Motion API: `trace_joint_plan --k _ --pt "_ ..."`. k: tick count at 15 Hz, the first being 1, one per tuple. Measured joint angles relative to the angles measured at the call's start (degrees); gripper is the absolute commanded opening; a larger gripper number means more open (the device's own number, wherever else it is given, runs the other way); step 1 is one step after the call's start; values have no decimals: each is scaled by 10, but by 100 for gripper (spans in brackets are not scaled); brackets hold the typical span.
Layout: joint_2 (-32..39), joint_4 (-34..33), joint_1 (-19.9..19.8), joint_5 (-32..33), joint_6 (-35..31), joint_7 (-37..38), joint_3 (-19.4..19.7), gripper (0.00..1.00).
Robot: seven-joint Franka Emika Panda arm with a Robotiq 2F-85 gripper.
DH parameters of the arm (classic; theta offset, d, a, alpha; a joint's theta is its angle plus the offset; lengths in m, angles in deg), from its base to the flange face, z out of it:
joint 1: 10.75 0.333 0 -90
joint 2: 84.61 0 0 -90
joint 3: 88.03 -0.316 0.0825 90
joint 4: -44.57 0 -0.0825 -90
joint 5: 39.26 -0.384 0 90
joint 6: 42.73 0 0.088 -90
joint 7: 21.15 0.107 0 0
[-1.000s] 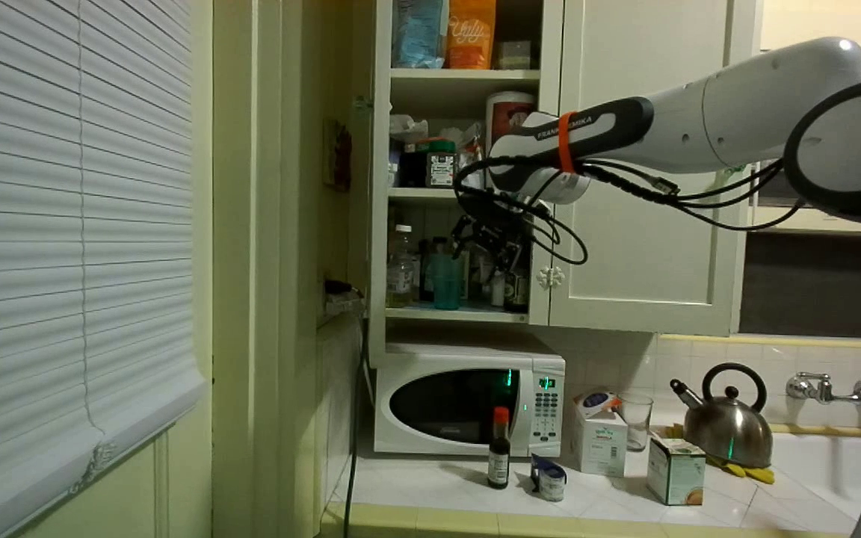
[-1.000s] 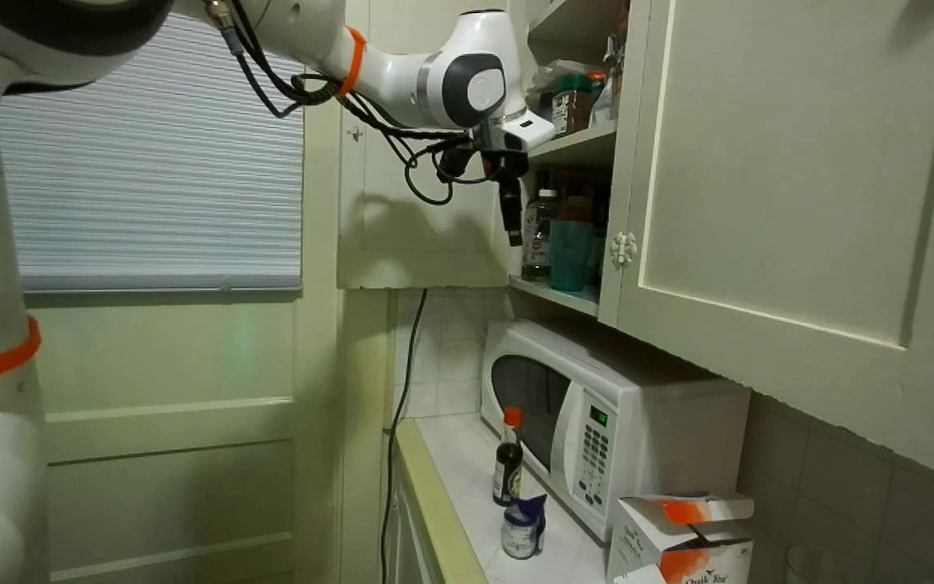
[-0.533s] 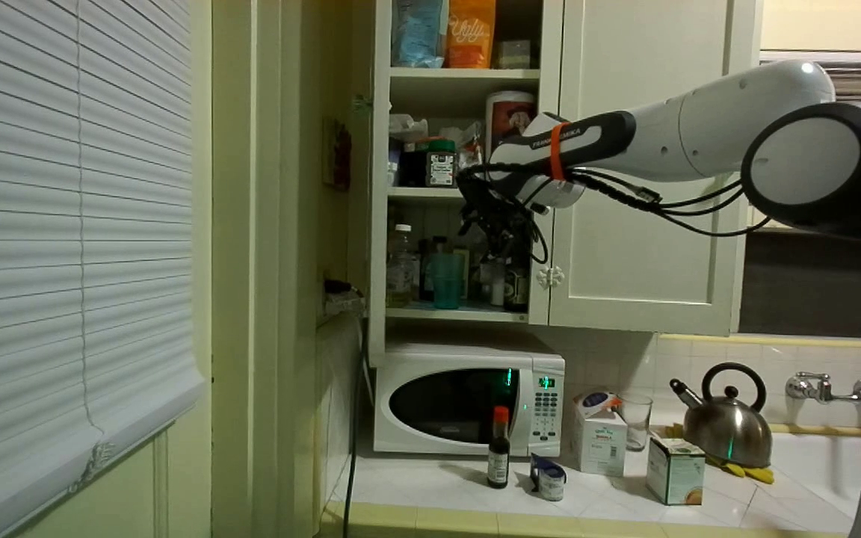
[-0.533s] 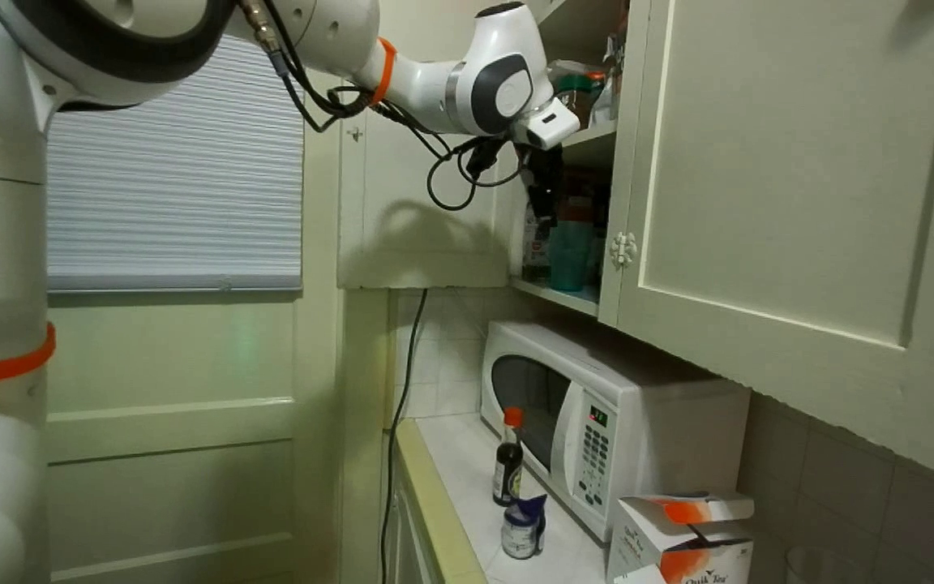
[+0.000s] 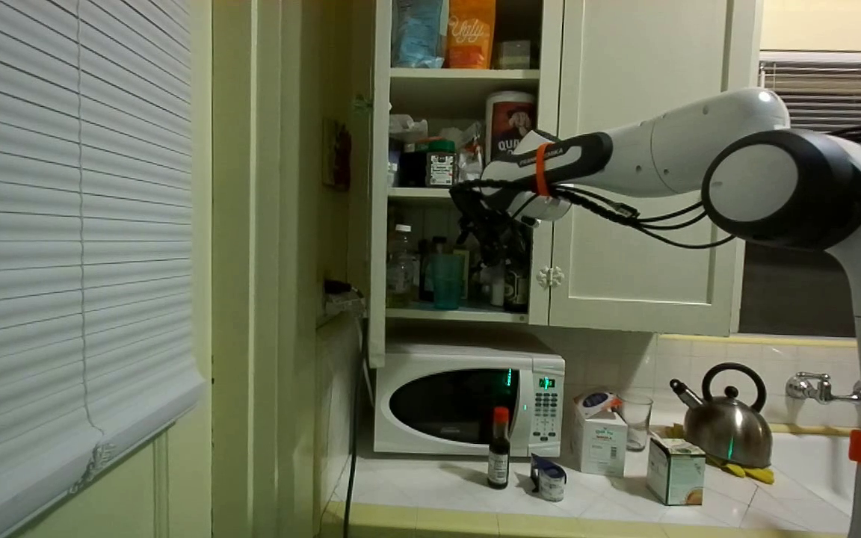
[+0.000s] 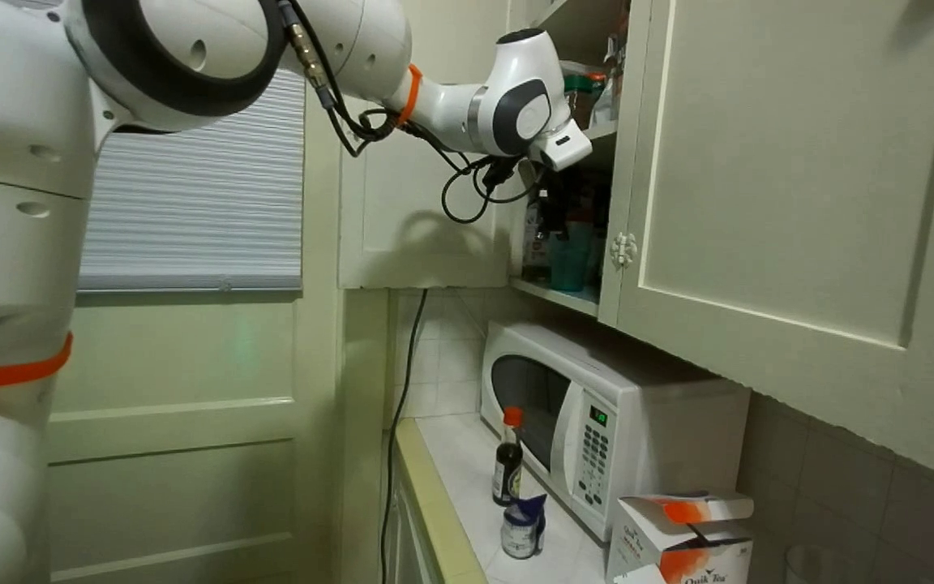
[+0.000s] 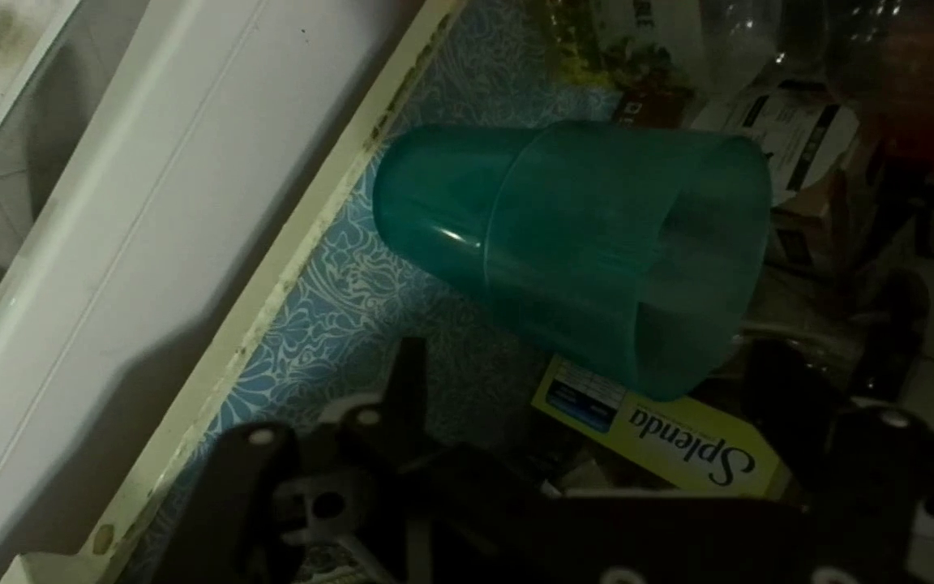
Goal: Remove the blue cup from the bottom shelf and put it on the table
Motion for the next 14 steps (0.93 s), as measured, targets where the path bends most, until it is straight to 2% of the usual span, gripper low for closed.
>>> trace_joint_plan --k 1,2,8,11,12,13,14 --pt "6 -5 1 0 0 3 1 100" --pt "12 -9 2 0 0 6 2 80" --pt "31 -22 9 -3 1 11 7 34" --pt "31 -22 9 -7 4 11 8 17" --pt "30 -21 9 -11 5 11 8 6" --pt "28 -19 9 -15 8 10 8 0" --pt "26 -15 9 -21 10 10 9 0"
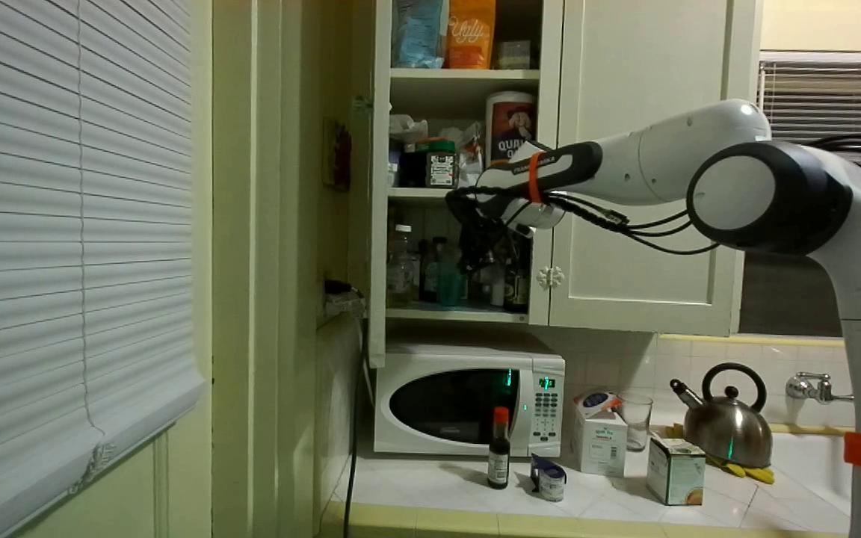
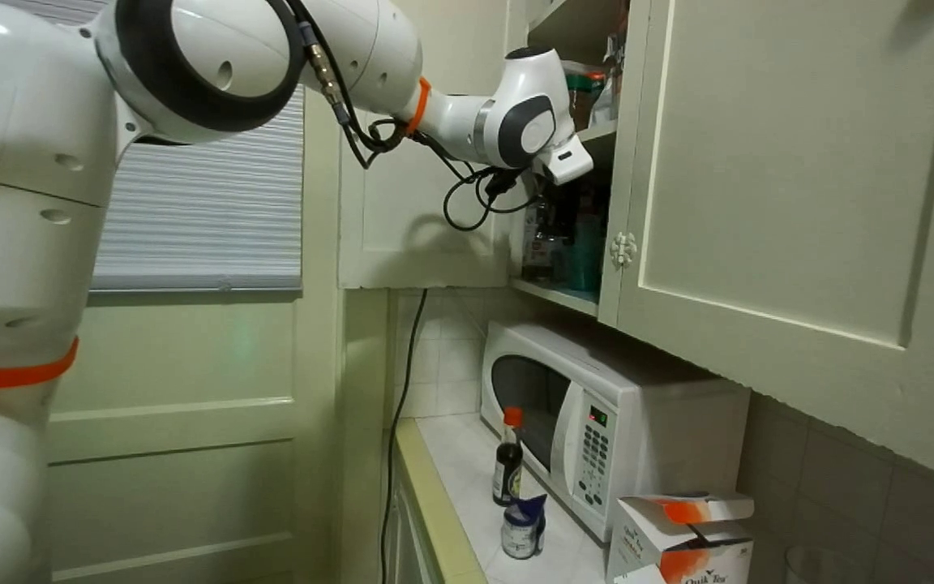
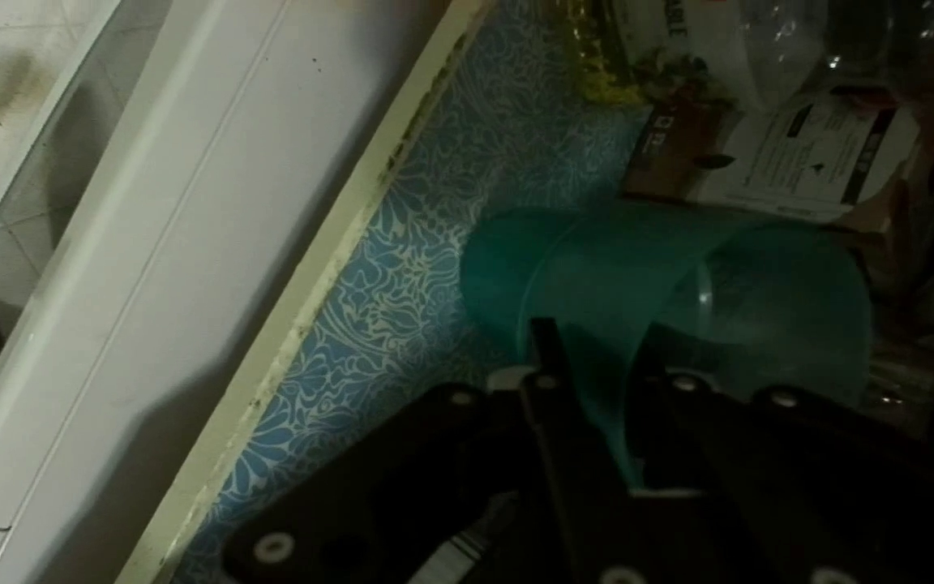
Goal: Remove the blue cup from the bottom shelf and put it on the table
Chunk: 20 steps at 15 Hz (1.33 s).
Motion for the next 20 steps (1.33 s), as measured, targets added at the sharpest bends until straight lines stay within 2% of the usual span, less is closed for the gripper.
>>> trace_joint_plan --k 5,9,11,17,20 --pt "-28 42 0 -40 4 -10 1 1" --pt "-101 115 1 -72 37 -26 -3 1" --pt "-153 157 3 -74 76 -28 -5 1" --pt "-302 256 9 -74 272 -80 -11 1" --pt "-322 297 13 -73 296 -137 -19 1"
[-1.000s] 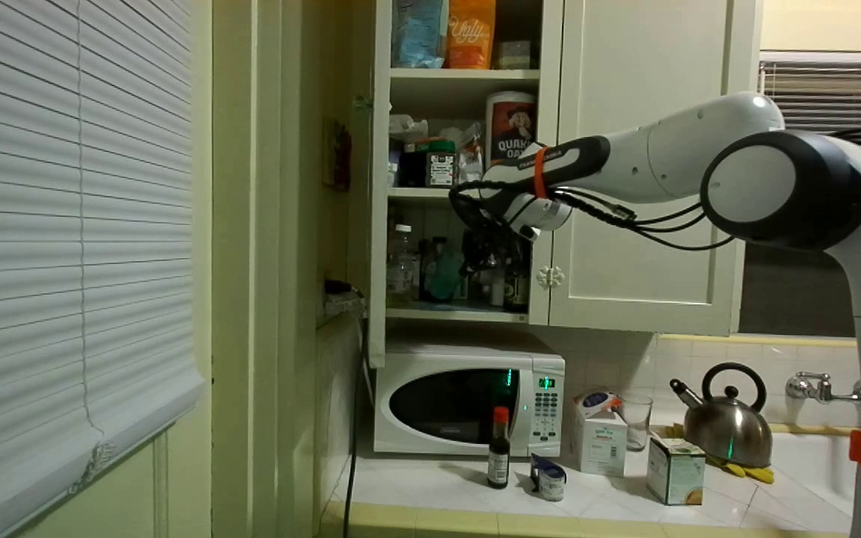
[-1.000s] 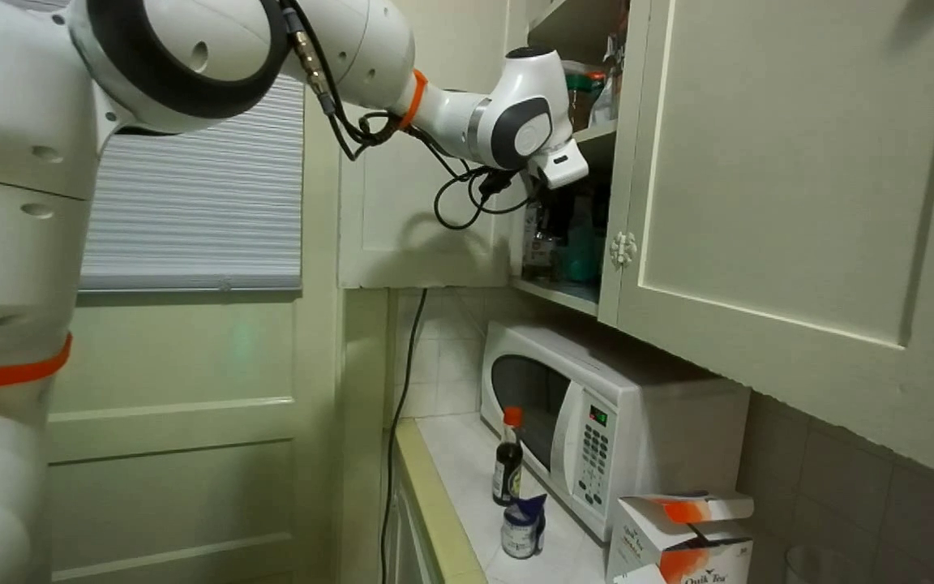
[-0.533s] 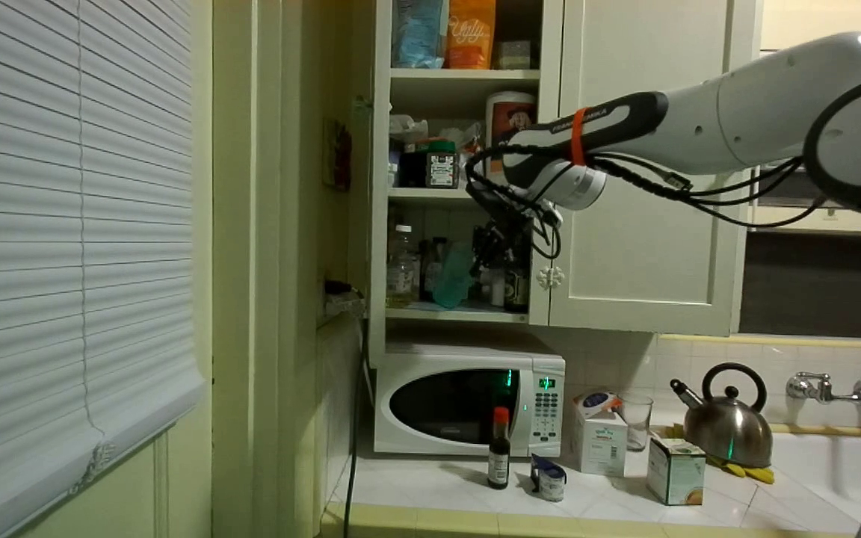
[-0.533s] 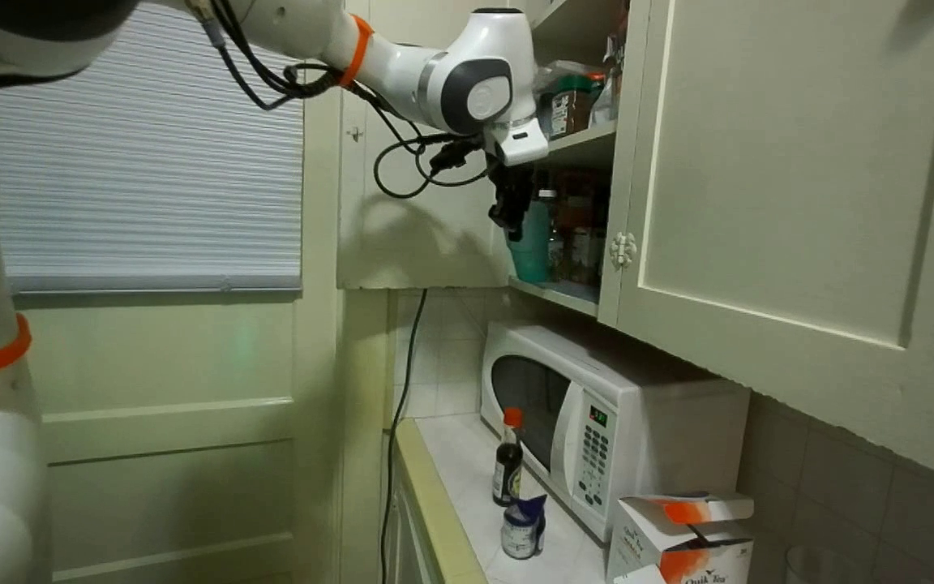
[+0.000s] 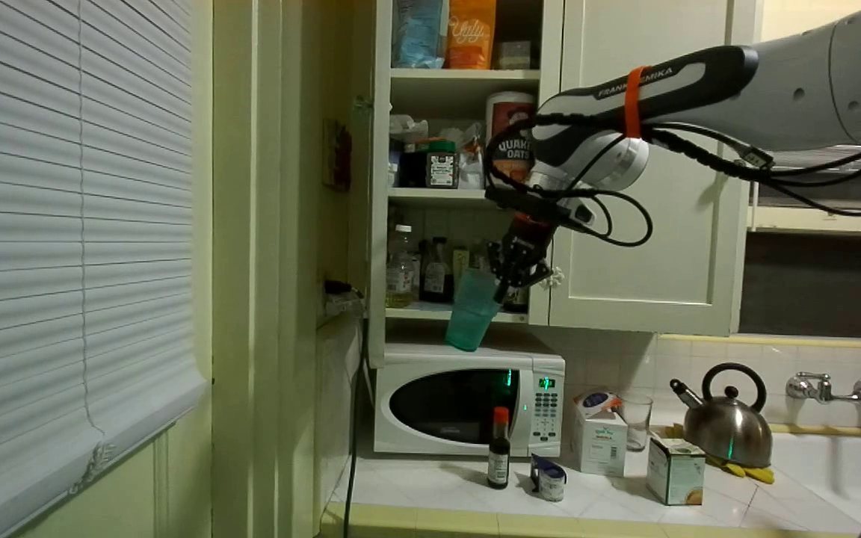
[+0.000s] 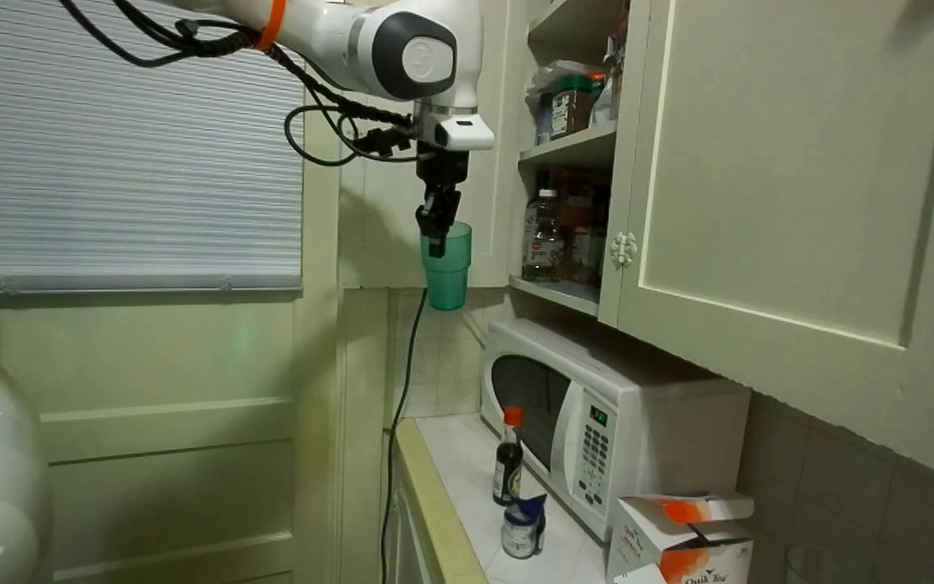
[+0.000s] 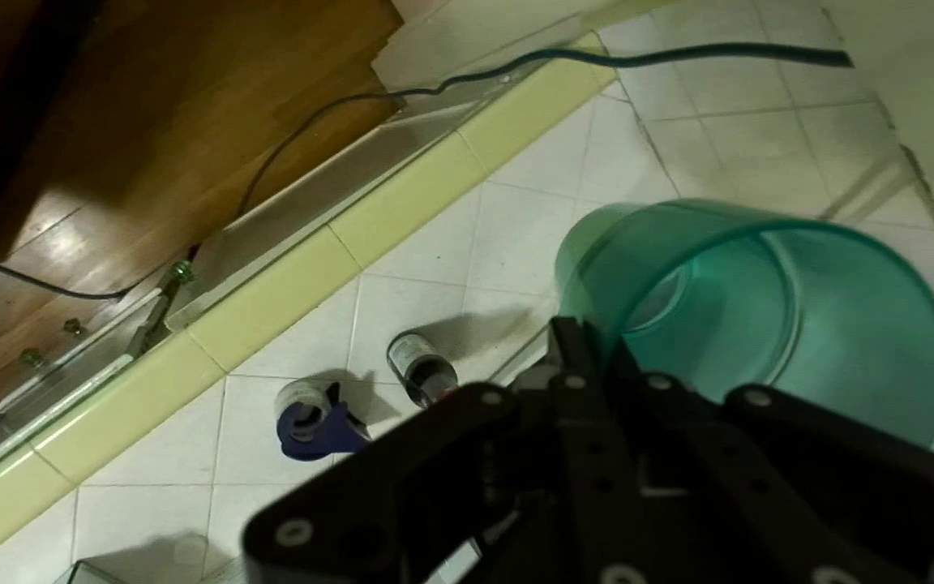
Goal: Remove the blue cup from the bottom shelf and put it on the table
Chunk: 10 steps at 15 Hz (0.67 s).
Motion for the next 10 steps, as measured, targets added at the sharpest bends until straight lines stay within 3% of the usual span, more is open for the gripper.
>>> trace_joint_plan --k 4,10 --pt "26 37 -3 27 -26 -68 -11 1" --pt "129 49 -6 72 -126 -138 -12 1"
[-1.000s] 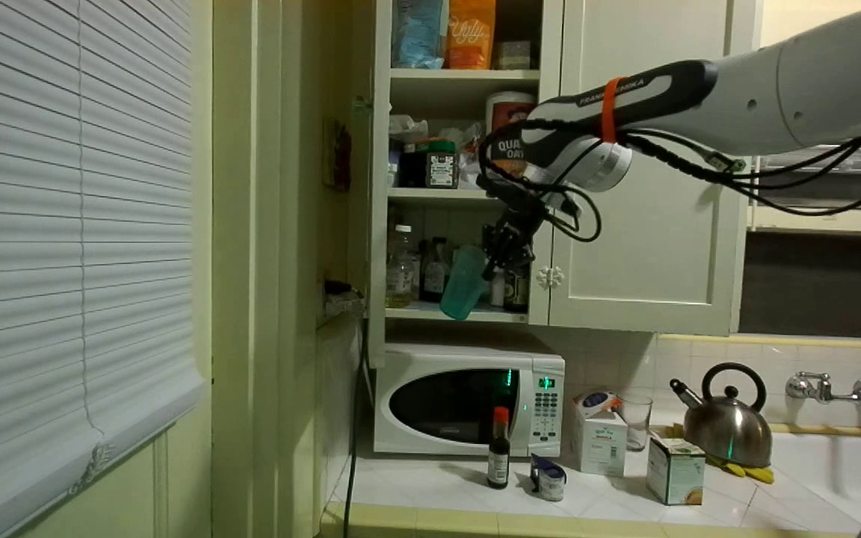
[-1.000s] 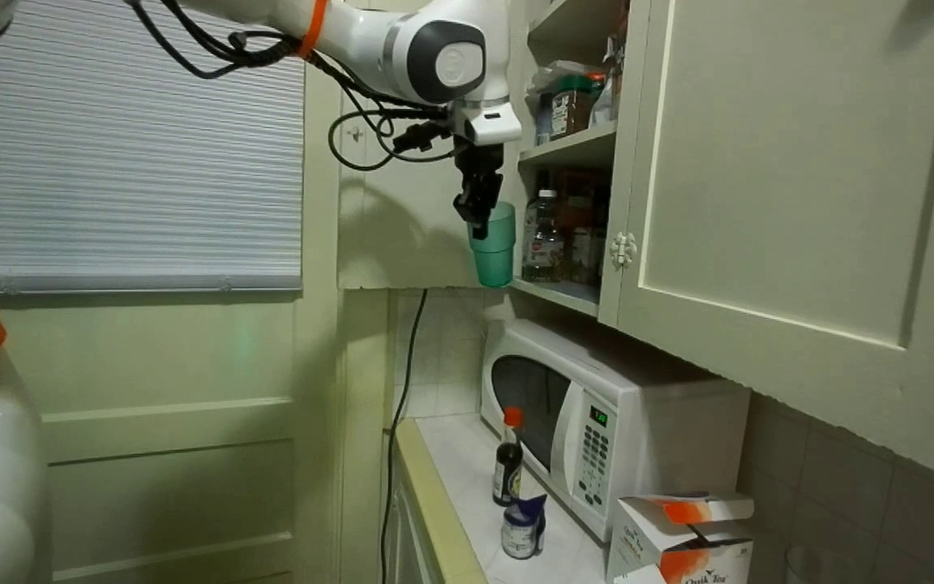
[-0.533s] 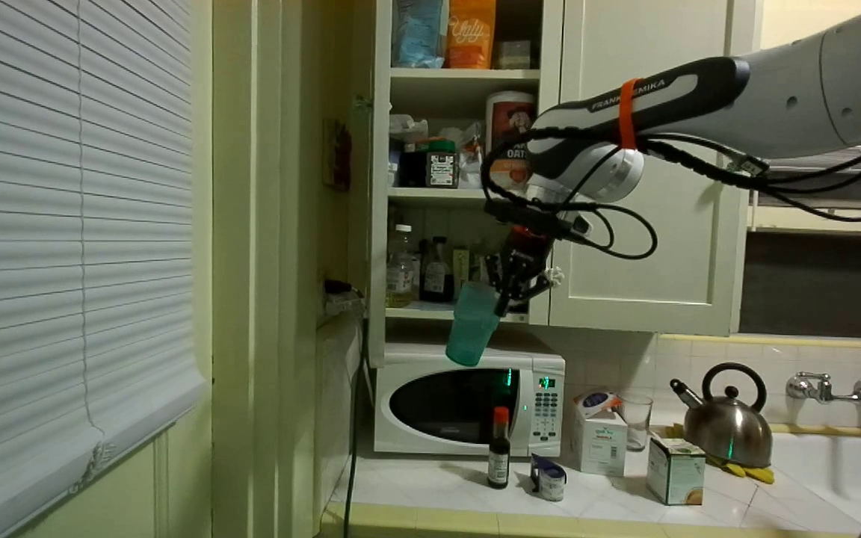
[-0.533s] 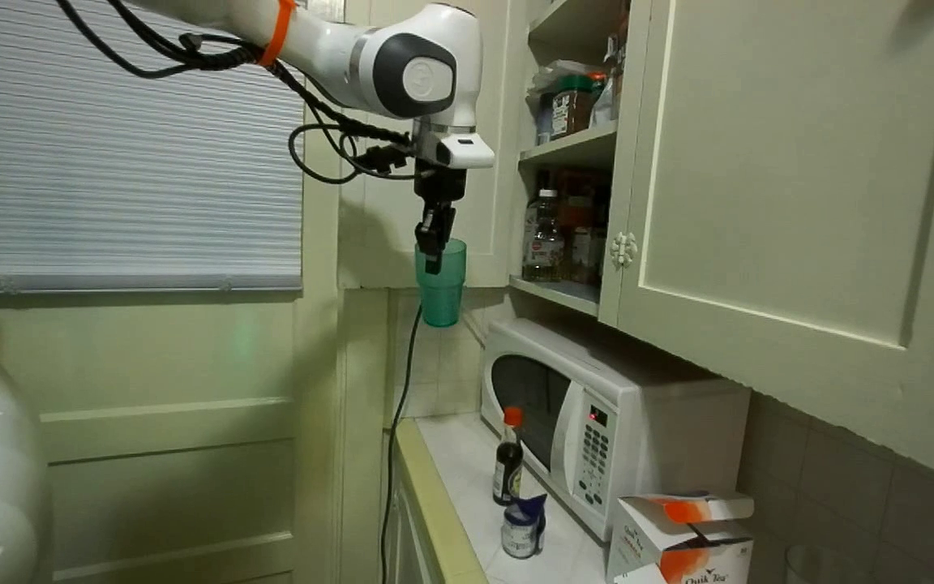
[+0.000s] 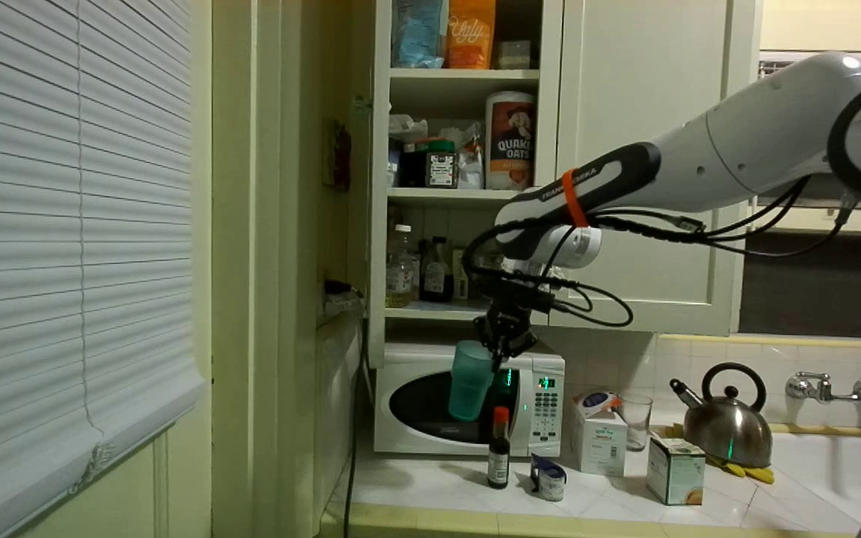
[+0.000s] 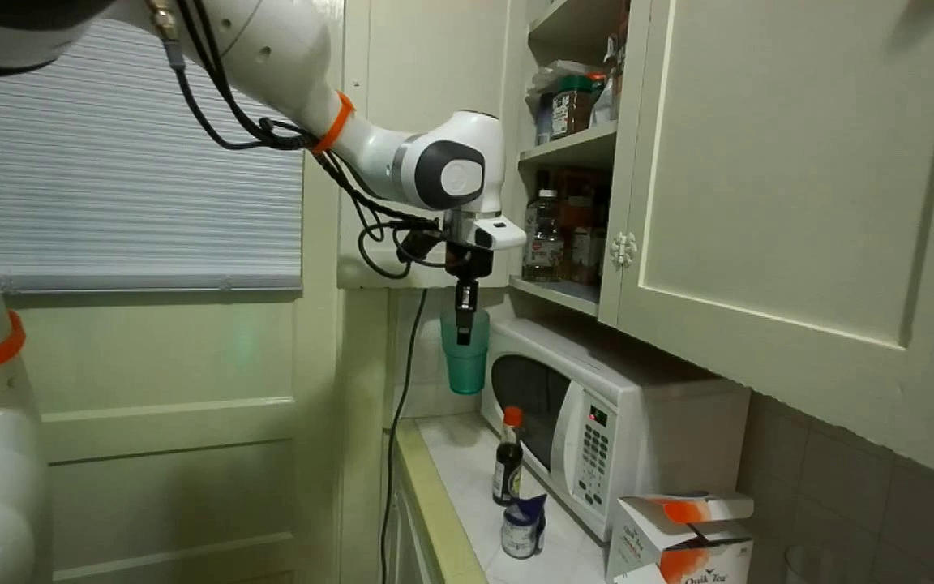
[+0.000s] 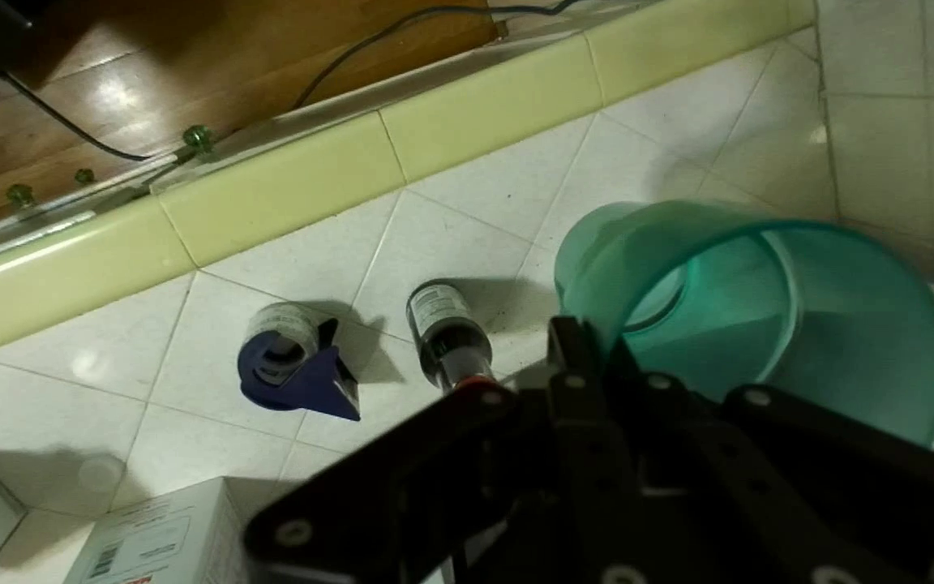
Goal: Remove the blue cup from the bottom shelf and put it on the table
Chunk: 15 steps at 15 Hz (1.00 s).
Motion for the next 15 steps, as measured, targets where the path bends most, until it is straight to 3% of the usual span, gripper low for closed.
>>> trace_joint_plan --k 4,5,15 --pt "51 -1 0 0 -41 -23 0 5" --pt "54 -1 0 0 -43 -25 0 1" --pt "112 0 14 34 -44 -26 -3 1"
